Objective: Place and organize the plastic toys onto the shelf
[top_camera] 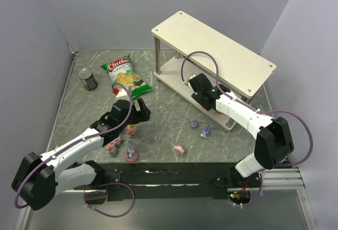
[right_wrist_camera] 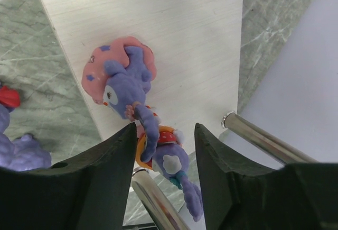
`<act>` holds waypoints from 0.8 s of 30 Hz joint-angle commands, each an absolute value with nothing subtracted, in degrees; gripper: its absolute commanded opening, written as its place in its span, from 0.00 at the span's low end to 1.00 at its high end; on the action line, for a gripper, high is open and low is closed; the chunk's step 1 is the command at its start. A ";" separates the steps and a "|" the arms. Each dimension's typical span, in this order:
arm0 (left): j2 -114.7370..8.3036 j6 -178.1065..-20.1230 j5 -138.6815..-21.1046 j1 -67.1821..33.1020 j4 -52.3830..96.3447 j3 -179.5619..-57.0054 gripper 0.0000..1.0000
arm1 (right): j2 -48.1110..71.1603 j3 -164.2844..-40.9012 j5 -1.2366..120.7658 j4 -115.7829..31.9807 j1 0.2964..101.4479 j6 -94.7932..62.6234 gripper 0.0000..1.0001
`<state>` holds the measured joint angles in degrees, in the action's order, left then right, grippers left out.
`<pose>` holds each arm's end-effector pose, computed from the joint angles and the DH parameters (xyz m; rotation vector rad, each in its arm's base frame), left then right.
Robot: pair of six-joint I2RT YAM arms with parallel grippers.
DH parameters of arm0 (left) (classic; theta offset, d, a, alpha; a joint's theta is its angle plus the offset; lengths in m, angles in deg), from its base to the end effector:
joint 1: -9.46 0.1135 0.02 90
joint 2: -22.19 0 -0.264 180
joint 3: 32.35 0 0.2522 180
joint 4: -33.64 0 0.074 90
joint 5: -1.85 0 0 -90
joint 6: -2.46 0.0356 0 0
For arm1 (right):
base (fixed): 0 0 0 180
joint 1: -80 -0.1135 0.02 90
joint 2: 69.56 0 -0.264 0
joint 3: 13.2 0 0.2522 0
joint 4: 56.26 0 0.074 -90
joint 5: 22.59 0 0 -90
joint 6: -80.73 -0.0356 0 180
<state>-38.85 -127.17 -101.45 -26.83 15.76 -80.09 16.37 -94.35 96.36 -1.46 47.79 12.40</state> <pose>0.1907 -0.1299 0.2302 -0.2032 2.1377 -0.5460 0.2679 0.1484 0.2651 -0.9807 2.3187 -0.5829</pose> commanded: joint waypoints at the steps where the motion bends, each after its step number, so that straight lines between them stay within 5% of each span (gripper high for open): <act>1: -39.42 -126.73 -101.07 -26.49 17.50 -81.09 0.96 | 13.95 -96.57 99.05 -3.30 48.45 10.77 0.57; 24: -41.62 -127.17 -101.08 -26.49 17.50 -83.11 0.96 | 5.32 -98.78 81.39 1.89 37.02 -1.18 0.64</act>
<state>-40.99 -127.19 -101.48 -26.72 15.91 -80.33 5.75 -99.27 85.56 -0.15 39.82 3.26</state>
